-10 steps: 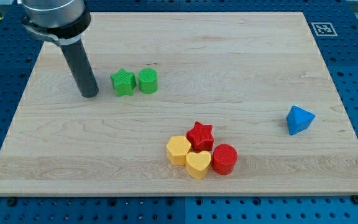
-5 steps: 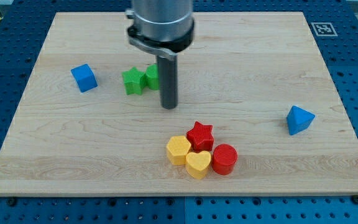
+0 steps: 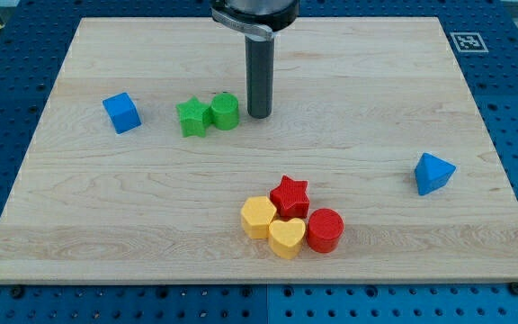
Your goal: Slide the green circle and green star closer to blue cube
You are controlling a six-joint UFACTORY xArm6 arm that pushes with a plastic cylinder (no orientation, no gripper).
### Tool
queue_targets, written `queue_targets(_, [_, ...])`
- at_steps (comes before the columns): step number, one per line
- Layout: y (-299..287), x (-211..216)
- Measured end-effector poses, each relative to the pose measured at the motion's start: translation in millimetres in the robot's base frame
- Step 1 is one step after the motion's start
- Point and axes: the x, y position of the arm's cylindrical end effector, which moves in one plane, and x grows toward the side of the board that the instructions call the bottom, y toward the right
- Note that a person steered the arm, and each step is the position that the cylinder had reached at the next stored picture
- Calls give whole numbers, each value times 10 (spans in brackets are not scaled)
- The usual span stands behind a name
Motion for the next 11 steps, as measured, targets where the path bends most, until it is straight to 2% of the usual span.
queue_targets(5, [-383, 0])
queue_targets(8, [-843, -18])
queue_targets(9, [-1044, -96])
queue_targets(11, [-1096, -269])
